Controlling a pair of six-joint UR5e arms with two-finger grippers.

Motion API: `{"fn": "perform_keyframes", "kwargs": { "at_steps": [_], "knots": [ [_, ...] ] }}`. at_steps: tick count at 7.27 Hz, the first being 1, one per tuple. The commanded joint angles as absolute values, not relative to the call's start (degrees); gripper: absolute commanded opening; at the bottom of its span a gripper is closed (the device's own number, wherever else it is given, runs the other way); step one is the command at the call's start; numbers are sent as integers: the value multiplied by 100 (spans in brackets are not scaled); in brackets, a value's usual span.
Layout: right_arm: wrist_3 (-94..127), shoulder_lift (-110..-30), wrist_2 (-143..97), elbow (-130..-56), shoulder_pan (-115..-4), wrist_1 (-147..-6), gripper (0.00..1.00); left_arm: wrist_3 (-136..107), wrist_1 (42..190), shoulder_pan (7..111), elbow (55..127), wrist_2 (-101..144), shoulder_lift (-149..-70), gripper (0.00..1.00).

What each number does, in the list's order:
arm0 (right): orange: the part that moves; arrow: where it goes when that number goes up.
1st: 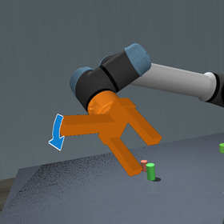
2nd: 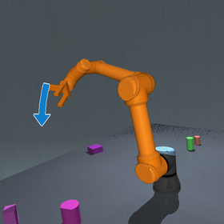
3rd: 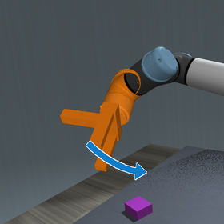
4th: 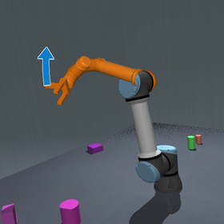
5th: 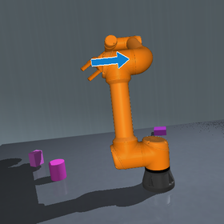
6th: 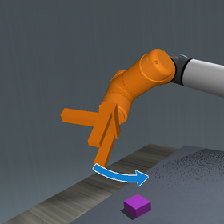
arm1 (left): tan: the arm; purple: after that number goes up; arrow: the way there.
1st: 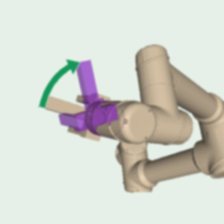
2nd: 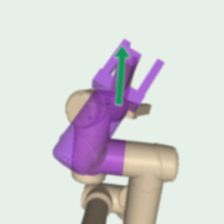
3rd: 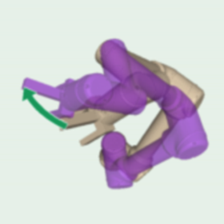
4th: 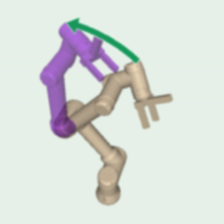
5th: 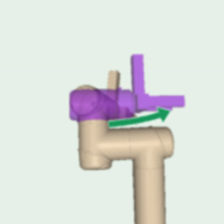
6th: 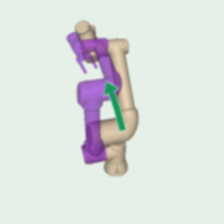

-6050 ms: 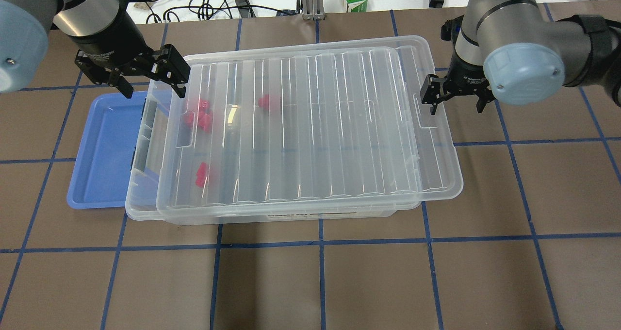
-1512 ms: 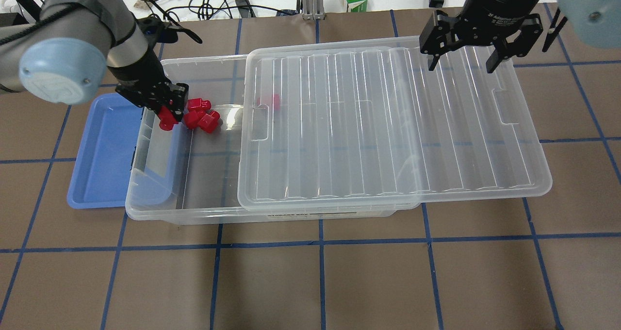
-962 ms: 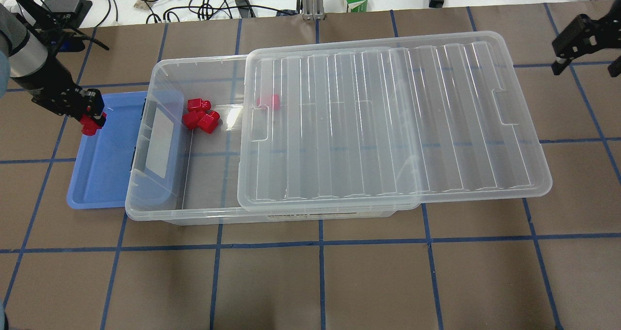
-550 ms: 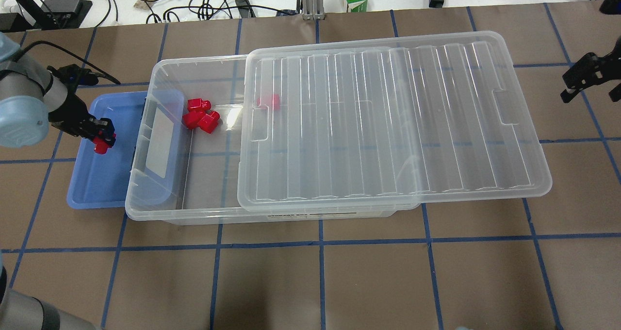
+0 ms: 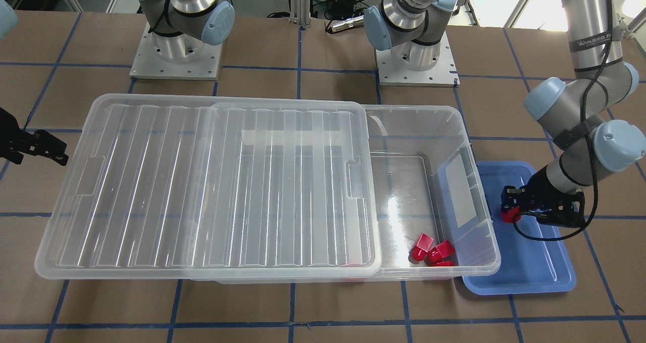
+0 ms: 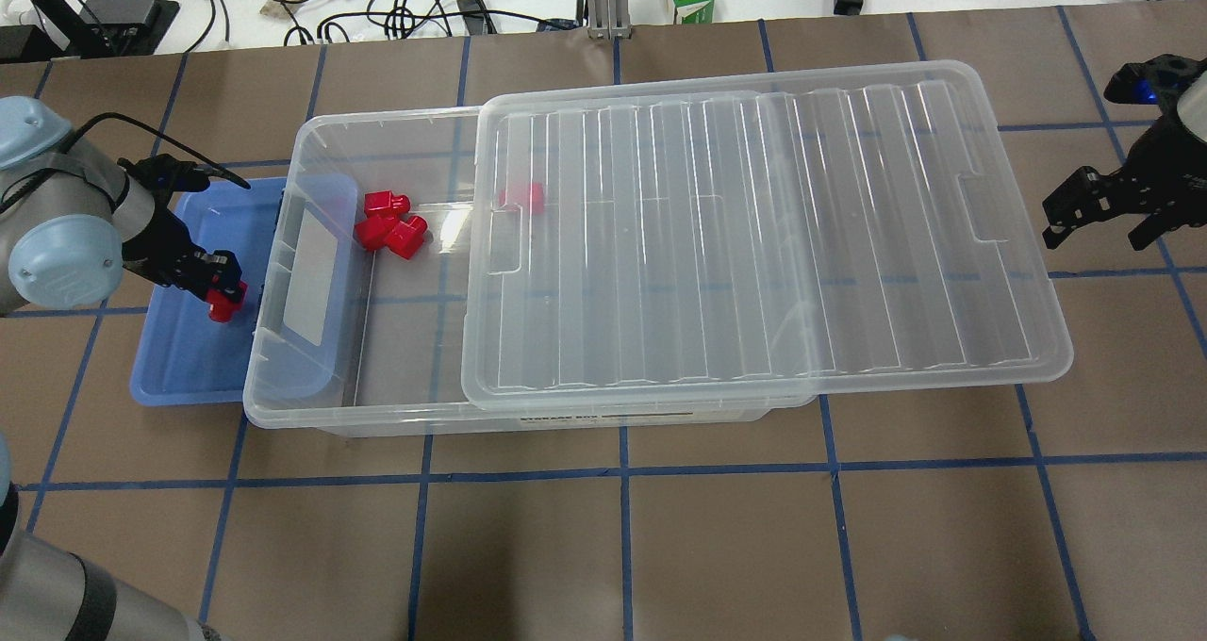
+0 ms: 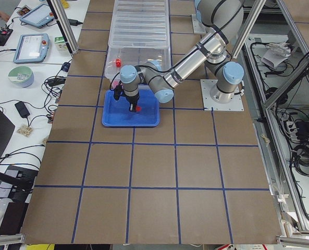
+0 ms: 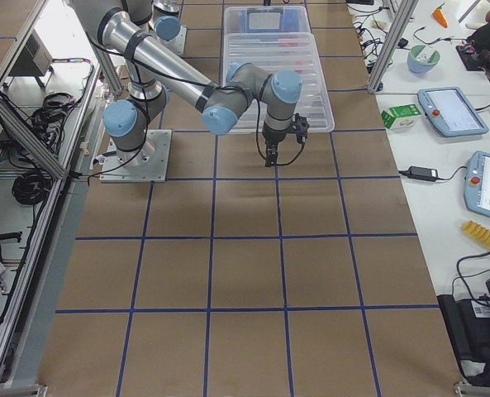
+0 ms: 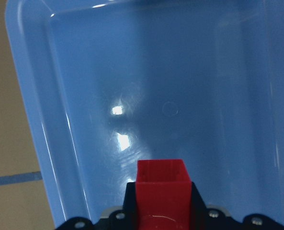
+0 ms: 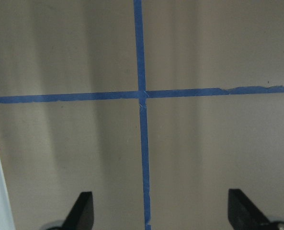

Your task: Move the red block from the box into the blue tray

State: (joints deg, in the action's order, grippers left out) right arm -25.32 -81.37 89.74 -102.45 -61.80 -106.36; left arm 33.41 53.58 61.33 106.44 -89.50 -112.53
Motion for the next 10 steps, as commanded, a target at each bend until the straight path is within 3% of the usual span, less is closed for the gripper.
{"fn": "perform_keyframes", "kwargs": {
  "at_steps": [1, 2, 6, 10],
  "knots": [
    [-2163, -8156, 8965, -10248, -6537, -10652, 100, 2832, 5395, 6187, 10600, -9008, -11137, 100],
    [-2023, -8156, 8887, -10257, -6574, -10635, 100, 2830, 5745, 6231, 10443, -9009, -10901, 100],
    [-1372, -8156, 8877, -10266, -7320, -10644, 100, 2150, 8556, 7107, 8590, -9184, -9986, 100],
    [-232, -8156, 8938, -10230, -8224, -10661, 100, 534, 8965, 8785, 8613, -9281, -9300, 100]
  ]
}}
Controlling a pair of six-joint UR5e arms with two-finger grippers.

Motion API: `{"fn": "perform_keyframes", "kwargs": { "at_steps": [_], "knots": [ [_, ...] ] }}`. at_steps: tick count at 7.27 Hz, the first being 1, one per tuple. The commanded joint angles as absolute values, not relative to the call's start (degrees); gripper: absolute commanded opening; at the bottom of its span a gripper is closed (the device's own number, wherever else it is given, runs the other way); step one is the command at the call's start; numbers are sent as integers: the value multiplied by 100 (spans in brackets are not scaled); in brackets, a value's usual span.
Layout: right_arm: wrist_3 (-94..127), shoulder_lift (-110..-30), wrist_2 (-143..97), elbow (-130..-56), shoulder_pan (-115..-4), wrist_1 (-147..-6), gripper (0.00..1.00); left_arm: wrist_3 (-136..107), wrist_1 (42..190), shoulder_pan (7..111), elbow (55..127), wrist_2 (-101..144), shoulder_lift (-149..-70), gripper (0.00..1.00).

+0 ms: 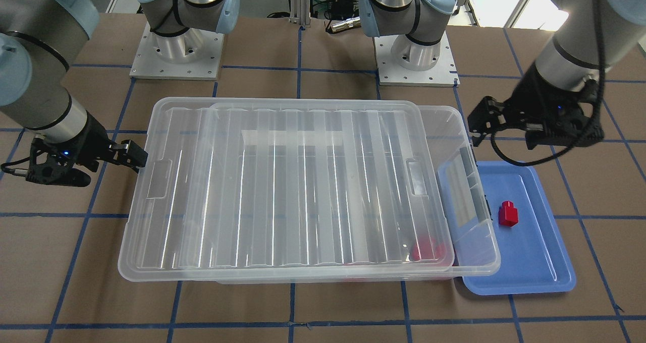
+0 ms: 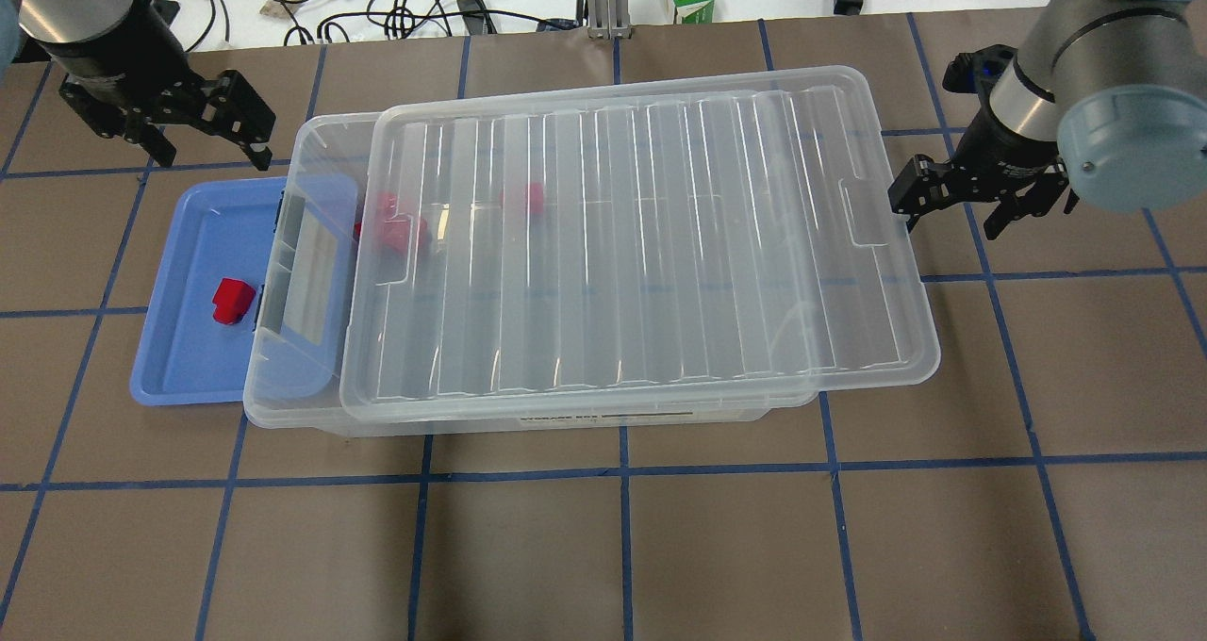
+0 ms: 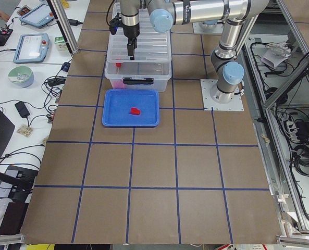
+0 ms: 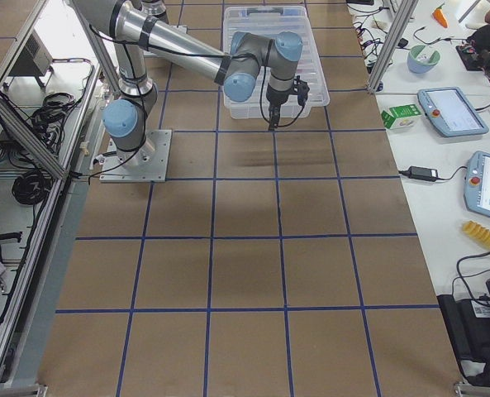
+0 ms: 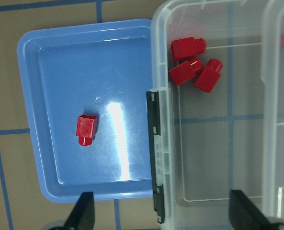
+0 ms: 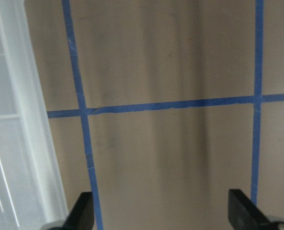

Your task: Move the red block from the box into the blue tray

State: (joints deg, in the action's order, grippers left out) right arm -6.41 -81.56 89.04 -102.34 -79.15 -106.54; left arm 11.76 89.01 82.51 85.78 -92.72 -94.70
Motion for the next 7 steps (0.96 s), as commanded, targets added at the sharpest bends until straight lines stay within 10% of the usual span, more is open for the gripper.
{"fn": "perform_keyframes", "kwargs": {
  "at_steps": [1, 7],
  "knots": [
    [-11, -8165, 8930, -10213, -8383, -10713, 100, 275, 8956, 9294, 8605, -9212, -9212, 100],
    [62, -8304, 8947, -9250, -8534, -10217, 100, 335, 8947, 8796, 8990, -9070, -8948, 100]
  ]
}}
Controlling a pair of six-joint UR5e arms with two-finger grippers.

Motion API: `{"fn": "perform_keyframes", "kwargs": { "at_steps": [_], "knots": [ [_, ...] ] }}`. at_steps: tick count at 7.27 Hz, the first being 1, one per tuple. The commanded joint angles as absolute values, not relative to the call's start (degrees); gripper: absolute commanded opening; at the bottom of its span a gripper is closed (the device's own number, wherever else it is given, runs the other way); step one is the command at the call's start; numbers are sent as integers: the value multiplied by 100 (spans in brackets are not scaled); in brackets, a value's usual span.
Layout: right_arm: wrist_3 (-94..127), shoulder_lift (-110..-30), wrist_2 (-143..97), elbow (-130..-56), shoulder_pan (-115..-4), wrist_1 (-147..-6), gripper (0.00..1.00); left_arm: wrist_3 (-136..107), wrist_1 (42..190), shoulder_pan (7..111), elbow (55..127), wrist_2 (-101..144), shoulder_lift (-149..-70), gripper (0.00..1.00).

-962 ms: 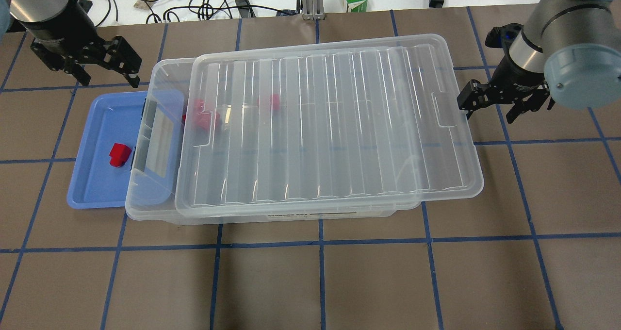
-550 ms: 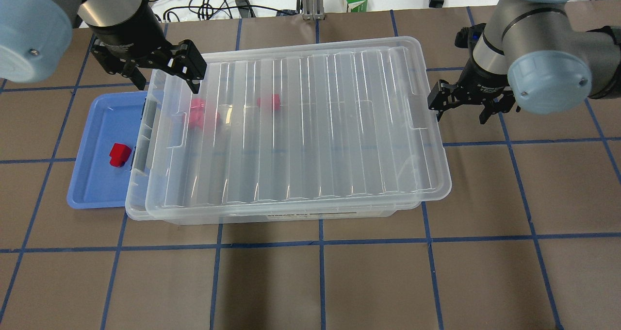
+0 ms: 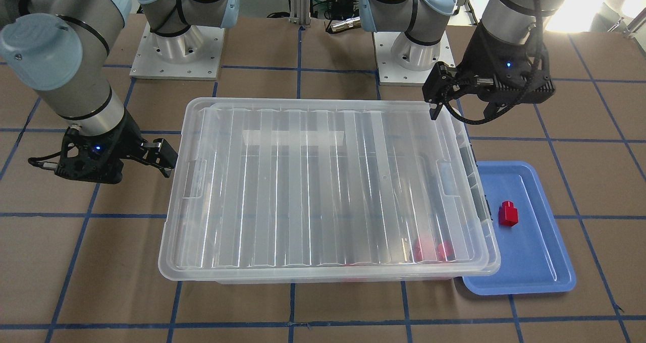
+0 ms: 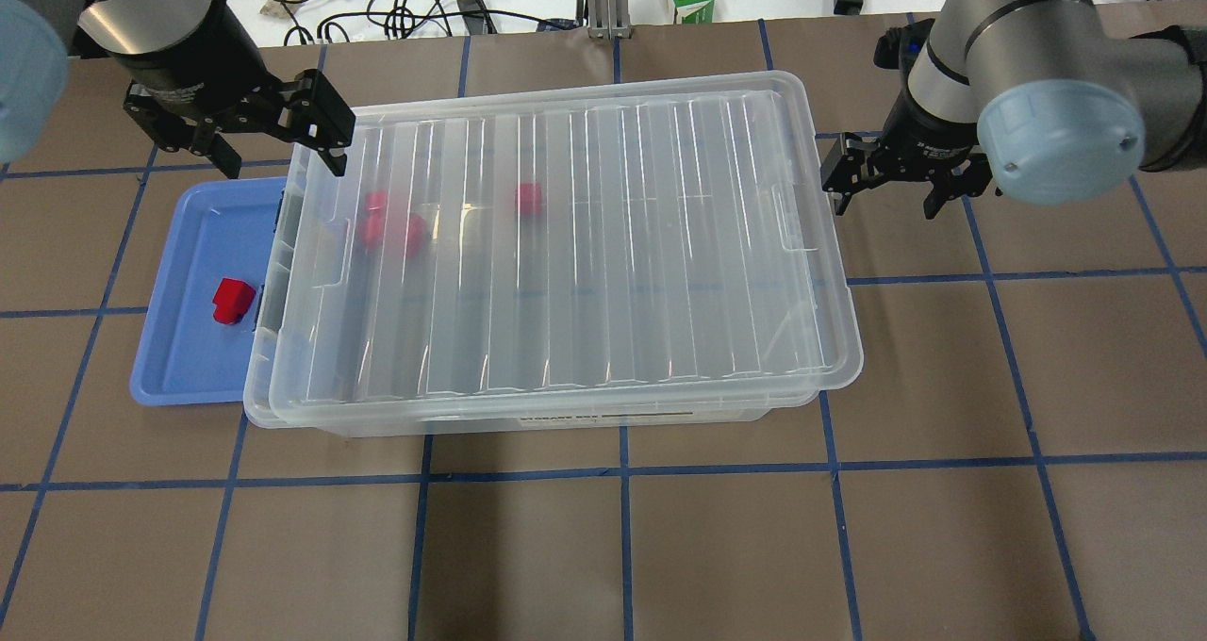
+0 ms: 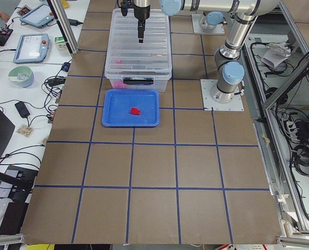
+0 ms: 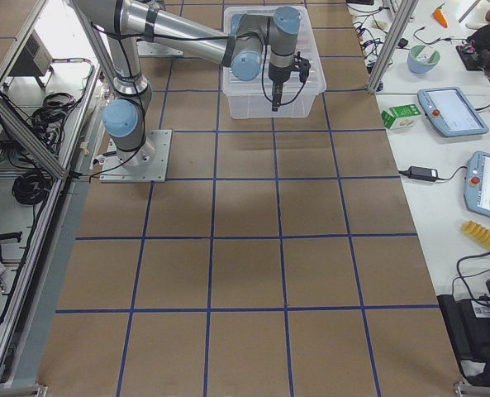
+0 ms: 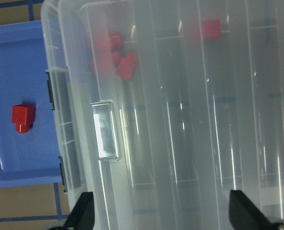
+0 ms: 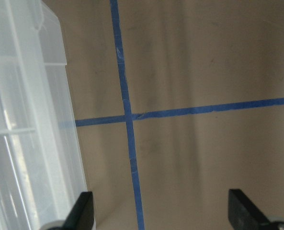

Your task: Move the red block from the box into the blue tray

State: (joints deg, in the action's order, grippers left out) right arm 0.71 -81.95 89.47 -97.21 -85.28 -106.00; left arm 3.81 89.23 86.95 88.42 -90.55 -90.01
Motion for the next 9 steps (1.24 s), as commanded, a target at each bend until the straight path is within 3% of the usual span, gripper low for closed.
{"fn": "perform_keyframes", "kwargs": {
  "at_steps": [1, 3, 9],
  "knots": [
    [88, -8532, 8895, -8785, -8604, -9569, 100, 334, 8852, 8954, 9139, -9079, -8921, 100],
    [105, -8718, 8955, -8158, -9146, -8878, 100, 325, 8850, 8965, 9063, -9079, -9008, 100],
    [97, -8754, 8903, -8218, -9352, -8815, 100, 334, 8912, 8912, 9053, -9027, -8965, 100]
  ]
}}
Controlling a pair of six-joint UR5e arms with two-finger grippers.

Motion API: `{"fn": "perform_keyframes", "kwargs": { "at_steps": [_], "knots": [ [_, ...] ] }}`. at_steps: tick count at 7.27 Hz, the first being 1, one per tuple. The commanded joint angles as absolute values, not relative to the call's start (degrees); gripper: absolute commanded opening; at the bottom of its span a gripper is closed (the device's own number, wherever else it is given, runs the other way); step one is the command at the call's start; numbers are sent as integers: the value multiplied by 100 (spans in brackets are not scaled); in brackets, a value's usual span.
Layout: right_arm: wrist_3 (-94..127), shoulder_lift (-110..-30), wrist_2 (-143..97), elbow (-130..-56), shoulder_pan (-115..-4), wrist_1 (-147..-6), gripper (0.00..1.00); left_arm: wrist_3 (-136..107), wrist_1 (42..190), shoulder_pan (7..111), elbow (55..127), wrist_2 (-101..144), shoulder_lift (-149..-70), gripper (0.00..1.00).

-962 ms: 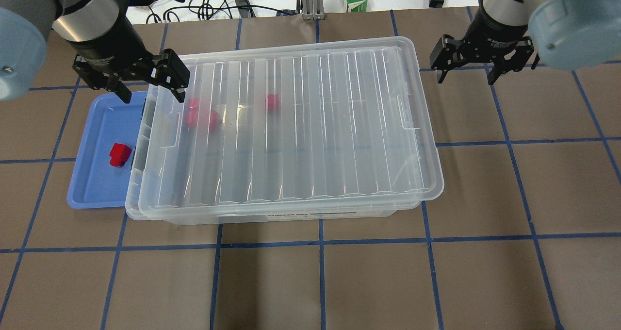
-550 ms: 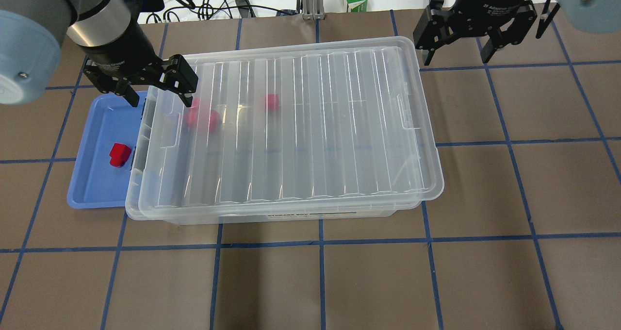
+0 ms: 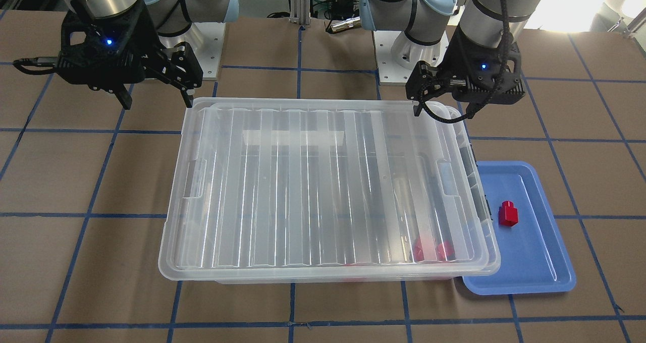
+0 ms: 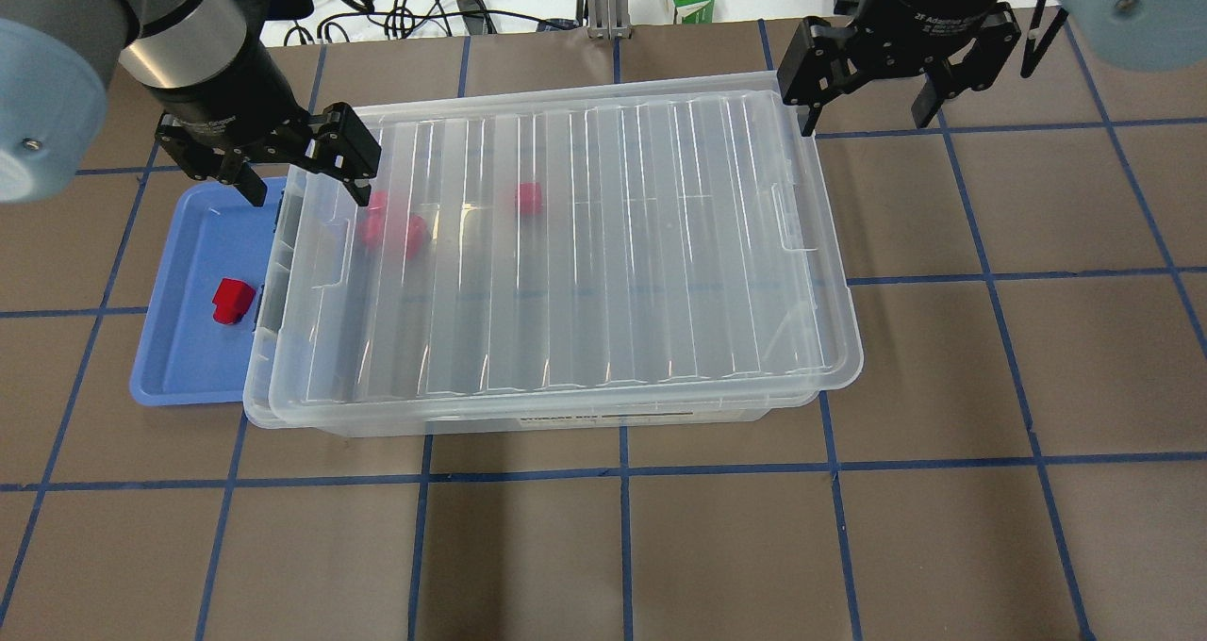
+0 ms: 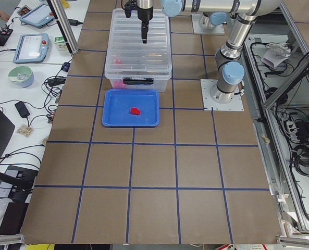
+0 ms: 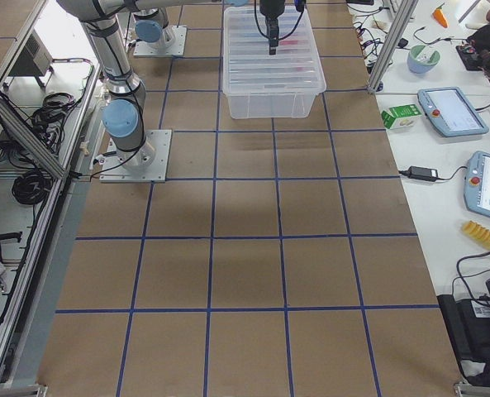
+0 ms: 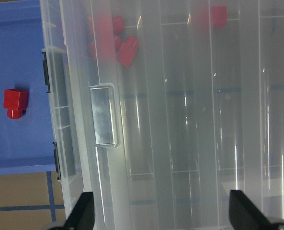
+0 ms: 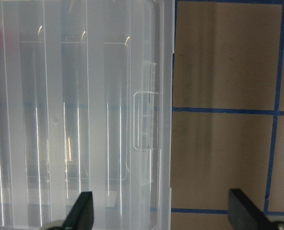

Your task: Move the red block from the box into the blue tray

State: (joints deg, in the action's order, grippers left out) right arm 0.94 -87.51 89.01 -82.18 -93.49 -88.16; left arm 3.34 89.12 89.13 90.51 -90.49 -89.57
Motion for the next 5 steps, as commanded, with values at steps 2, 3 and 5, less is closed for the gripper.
{"fn": "perform_keyframes", "kwargs": {
  "at_steps": [2, 3, 5],
  "knots": [
    [97, -8763, 8912, -8218, -9352, -8815, 100, 334, 8886, 8921, 9070, -9052, -9000, 100],
    [97, -8763, 8912, -8218, -9352, -8807, 100, 334, 8877, 8930, 9123, -9061, -8948, 100],
    [97, -8754, 8903, -8218, -9352, -8815, 100, 334, 8868, 8938, 9123, -9062, -8956, 100]
  ]
}}
